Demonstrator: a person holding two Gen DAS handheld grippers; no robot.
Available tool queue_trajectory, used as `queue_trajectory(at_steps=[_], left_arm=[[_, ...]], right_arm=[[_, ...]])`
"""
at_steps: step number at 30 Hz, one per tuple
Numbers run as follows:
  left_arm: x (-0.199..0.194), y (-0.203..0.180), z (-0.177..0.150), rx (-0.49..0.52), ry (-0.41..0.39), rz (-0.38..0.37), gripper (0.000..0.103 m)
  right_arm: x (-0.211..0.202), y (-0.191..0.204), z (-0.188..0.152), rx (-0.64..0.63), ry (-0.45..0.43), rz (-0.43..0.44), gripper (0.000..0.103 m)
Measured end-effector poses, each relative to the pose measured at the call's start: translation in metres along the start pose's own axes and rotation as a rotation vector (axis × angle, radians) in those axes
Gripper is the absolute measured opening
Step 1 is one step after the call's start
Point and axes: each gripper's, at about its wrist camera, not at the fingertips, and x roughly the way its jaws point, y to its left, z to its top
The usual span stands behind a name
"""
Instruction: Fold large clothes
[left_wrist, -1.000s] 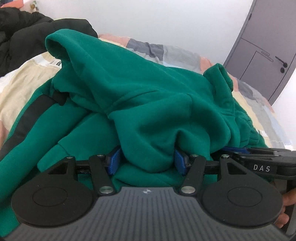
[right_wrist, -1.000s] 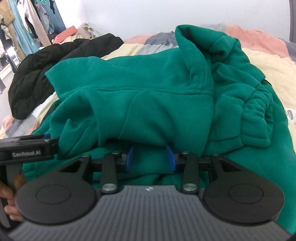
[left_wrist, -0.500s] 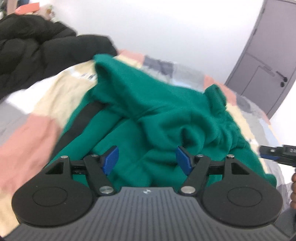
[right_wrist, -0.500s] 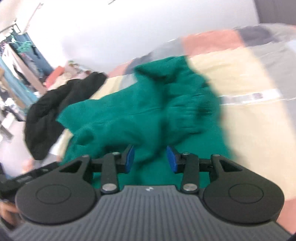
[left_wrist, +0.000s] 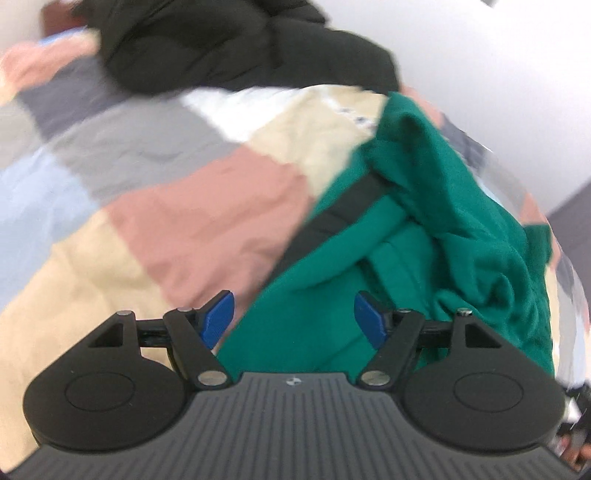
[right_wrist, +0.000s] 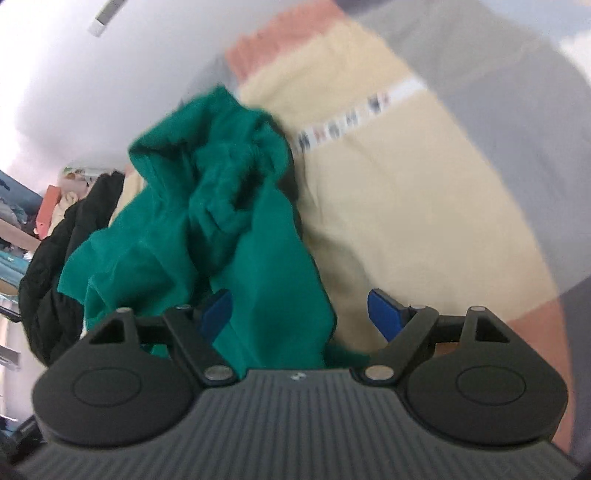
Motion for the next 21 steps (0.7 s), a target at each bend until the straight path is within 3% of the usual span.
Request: queue_trajectory(at_steps=[3,9,13,18,21], left_arm=[[0.011,0.010,0.002,-0.054,0.037,-0.018,0.076],[0.035,0.016,-0.001,-0.109,0.164,-0.077,0.076],[0.040,0.020,-0.007,-0.145,0.213,-0.193,0.076],[0.030,0.008,-0.014,-0.089,0.231,-0.385,0.076],[0.028,0.002,-0.018,-0.053,0.243,-0.357,0.077]], right_arm=[[0.010,-0.002,-0.006,0.048,0.086,0.079,0.084],[0.013,0.012,-0.018,-0.015,0.115,0.121,0.084],[0.009,0.009,-0.019,0.030,0.112,0.183,0.084],[0.003,0.017,-0.024,0.026,0.138,0.316,0.084],[0.000,0.022,-0.026,0.020,0.151,0.375,0.084]])
